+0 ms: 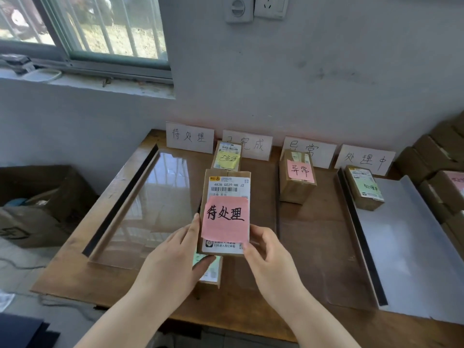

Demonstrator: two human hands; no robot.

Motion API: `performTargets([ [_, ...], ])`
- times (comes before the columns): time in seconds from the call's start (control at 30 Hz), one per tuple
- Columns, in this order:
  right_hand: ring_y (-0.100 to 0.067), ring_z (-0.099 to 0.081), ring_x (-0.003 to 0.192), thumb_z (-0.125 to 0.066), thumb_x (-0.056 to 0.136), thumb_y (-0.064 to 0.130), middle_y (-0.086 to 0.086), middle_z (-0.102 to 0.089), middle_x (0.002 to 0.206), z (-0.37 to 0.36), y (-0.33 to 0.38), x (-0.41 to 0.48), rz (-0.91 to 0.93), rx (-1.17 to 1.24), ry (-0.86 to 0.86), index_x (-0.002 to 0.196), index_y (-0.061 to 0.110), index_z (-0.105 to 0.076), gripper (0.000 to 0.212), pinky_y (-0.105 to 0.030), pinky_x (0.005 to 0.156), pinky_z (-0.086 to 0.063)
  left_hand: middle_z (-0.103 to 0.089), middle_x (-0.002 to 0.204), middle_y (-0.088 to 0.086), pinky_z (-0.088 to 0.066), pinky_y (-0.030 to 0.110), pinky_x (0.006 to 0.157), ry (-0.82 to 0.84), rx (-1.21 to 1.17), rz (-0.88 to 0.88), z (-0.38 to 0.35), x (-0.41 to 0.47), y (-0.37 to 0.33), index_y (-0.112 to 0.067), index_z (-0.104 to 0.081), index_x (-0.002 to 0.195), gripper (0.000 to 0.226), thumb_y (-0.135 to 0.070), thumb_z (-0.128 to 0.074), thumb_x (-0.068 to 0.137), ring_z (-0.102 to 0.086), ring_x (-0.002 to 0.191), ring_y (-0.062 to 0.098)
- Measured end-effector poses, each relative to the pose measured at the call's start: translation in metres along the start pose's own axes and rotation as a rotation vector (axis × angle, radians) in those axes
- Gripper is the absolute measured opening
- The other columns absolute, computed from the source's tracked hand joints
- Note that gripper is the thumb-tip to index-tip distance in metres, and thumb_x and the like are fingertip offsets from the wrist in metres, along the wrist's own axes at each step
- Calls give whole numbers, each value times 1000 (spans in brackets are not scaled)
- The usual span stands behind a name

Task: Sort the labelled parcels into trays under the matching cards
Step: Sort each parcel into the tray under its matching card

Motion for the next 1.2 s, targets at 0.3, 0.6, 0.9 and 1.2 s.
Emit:
performTargets([
  [0.3, 4, -50, 110, -52, 94, 38, 29, -48, 114, -127, 48, 56, -23, -103, -8, 129, 40, -36, 38, -8, 85, -39, -29, 153, -11, -36, 20, 103, 51, 34, -53, 39, 47, 134, -20, 10, 151, 86, -42, -51, 94, -37, 134, 7],
  [0.6, 7, -48, 98, -52, 92, 44, 22, -49, 123, -199, 67, 92, -166, -230, -37, 142, 33, -29, 56, -7, 81, -39, -29, 152, -10, -33, 20, 104, 172, -32, -146, 42, 91, 217, -20, 2, 152, 80, -41, -50, 94, -34, 135, 7],
  [0.9, -6, -42, 128, -50, 96, 34, 13, -46, 140, -232, 55, 155, -254, -246, 36, 145, 36, -27, 55, -16, 96, -32, -18, 157, -9, -24, 29, 115, 274, -118, 3, 4, 135, 271, -27, -5, 152, 80, -36, -56, 91, -15, 145, 16],
  [1.2, -12, -47, 126, -48, 97, 27, 10, -51, 138, -256, 38, 242, -290, -283, 138, 147, 34, -27, 54, -25, 103, -37, -11, 159, 1, -1, 23, 111, 269, -49, 50, -23, 195, 302, -15, -13, 152, 85, -48, -58, 88, -6, 147, 17],
])
Point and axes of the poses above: each hand's wrist, its own x-axis towards the middle knuckle, its own z-axis out of the back of the hand, y = z × x, the point moved 3 cm from there along x, towards the middle knuckle
